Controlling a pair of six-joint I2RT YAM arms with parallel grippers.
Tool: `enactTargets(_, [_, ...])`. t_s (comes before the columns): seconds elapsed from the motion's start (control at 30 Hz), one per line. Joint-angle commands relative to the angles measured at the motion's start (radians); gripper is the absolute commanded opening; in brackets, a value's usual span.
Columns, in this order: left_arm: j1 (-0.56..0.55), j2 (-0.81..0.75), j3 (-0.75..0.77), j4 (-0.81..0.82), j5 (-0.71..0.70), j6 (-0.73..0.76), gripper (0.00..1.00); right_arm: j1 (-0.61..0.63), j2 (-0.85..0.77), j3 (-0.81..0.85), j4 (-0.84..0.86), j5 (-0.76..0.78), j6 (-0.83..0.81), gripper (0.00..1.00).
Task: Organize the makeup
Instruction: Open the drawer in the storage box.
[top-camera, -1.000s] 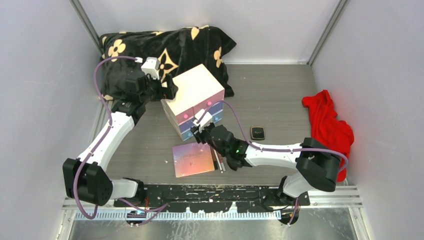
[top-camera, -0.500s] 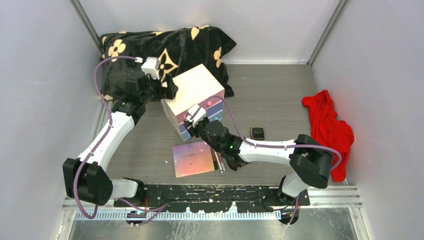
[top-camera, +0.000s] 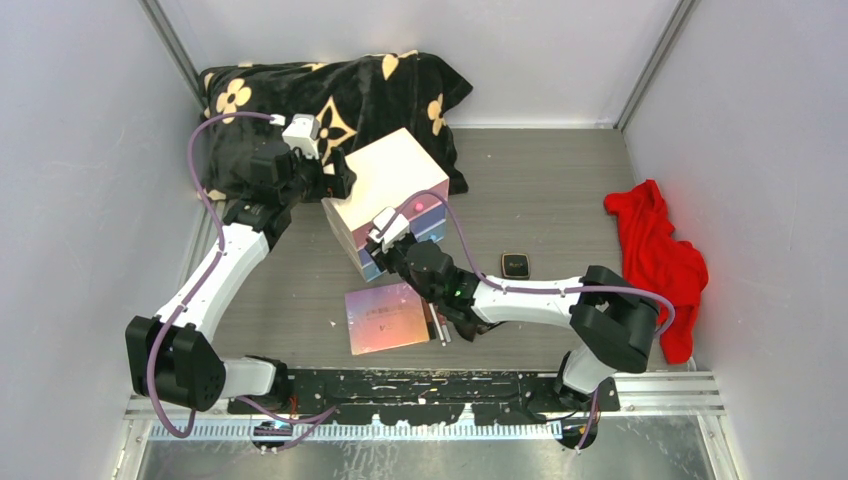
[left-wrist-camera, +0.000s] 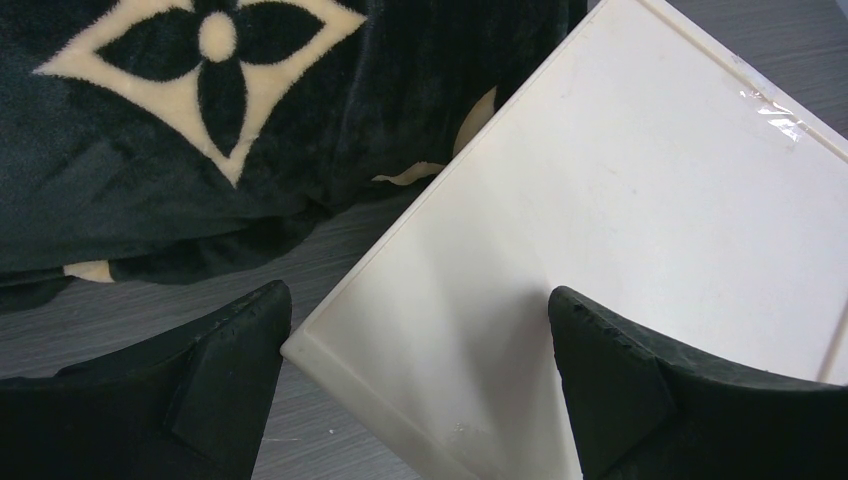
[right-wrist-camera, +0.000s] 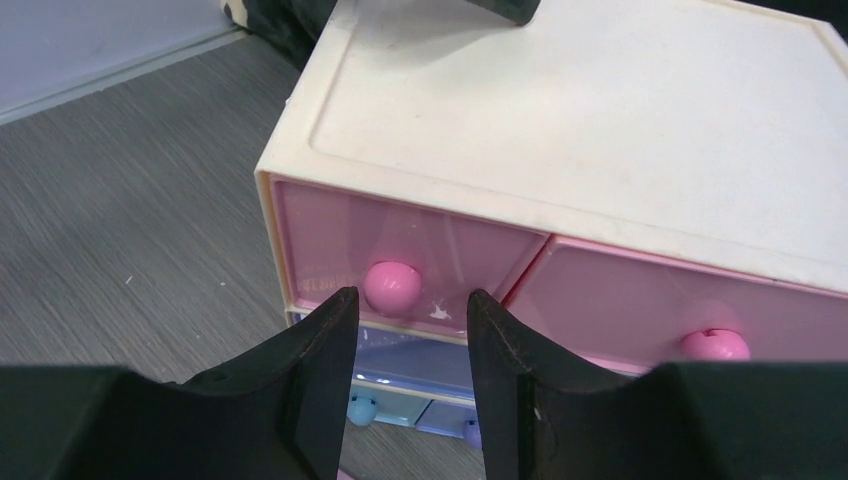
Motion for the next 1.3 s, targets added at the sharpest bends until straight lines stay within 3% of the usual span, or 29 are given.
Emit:
enactTargets(0.0, [-0.005, 0.015, -0.027, -0.083, 0.008, 0.025, 0.98, -0.001, -0.006, 0.024, 0.120, 0.060, -0.014, 0.49])
enactTargets(0.33, [-0.006, 0.015, -0.030, -0.085, 0.009, 0.026, 0.98, -0.001, 0.015, 0.041, 0.116, 0.046, -0.008, 0.40])
enactTargets(0.43, [-0.006, 0.013, -0.028, -0.085, 0.006, 0.025, 0.98, -0.002, 0.021, 0.044, 0.107, 0.042, -0.008, 0.25])
enactTargets(0.53, [-0.006, 0.012, -0.027, -0.086, 0.006, 0.026, 0.98, -0.001, 0.019, 0.041, 0.103, 0.037, -0.006, 0.03])
enactTargets(0.57, [-0.006, 0.012, -0.028, -0.087, 0.005, 0.025, 0.98, -0.001, 0.017, 0.039, 0.104, 0.037, -0.006, 0.01])
enactTargets(1.27, [-0.005, 0.027, -0.023, -0.091, -0.015, 0.031, 0.98, -0.002, -0.138, -0.067, -0.057, 0.022, 0.055, 0.01])
